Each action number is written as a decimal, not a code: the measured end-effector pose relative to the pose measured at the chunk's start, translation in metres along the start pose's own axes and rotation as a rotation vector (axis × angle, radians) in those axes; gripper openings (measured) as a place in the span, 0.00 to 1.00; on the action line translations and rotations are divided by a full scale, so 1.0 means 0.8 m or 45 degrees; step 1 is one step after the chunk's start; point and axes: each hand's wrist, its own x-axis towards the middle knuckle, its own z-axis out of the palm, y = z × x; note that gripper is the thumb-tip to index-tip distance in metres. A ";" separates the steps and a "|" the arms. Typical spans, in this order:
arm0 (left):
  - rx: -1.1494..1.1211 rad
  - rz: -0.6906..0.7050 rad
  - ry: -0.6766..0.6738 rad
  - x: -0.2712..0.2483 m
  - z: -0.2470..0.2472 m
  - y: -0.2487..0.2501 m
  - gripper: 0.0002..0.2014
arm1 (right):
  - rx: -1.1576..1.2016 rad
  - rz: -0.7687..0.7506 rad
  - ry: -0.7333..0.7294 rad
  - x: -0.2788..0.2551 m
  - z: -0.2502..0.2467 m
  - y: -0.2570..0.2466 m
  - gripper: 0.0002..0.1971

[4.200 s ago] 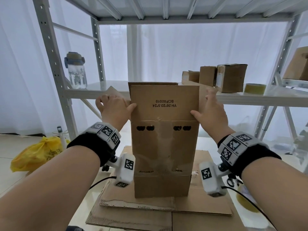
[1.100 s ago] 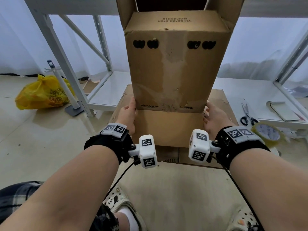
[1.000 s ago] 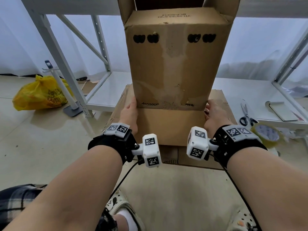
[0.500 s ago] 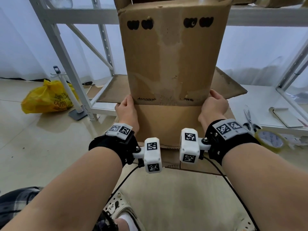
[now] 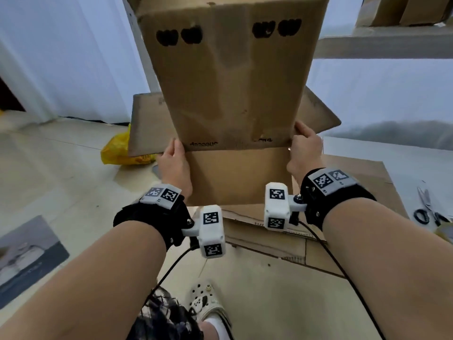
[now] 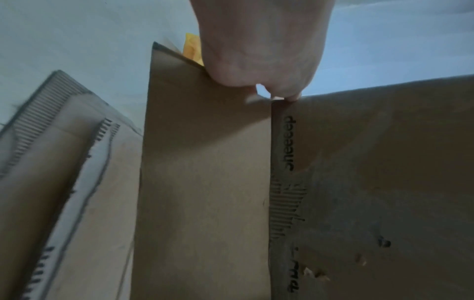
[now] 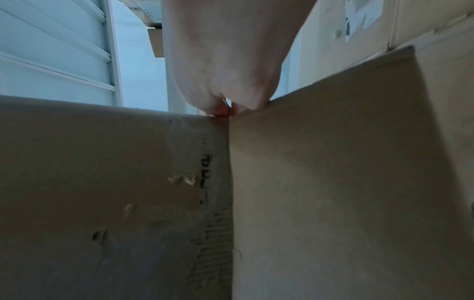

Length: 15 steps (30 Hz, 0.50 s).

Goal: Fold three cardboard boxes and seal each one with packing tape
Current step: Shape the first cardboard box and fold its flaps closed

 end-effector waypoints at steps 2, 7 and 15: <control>0.039 -0.115 -0.107 -0.008 0.008 -0.031 0.25 | -0.082 0.114 -0.011 0.009 -0.019 0.024 0.31; 0.277 -0.274 -0.320 -0.032 0.065 -0.086 0.21 | -0.162 0.213 0.110 0.010 -0.090 0.054 0.32; 0.378 -0.342 -0.555 -0.055 0.140 -0.128 0.20 | -0.154 0.299 0.366 0.000 -0.178 0.076 0.29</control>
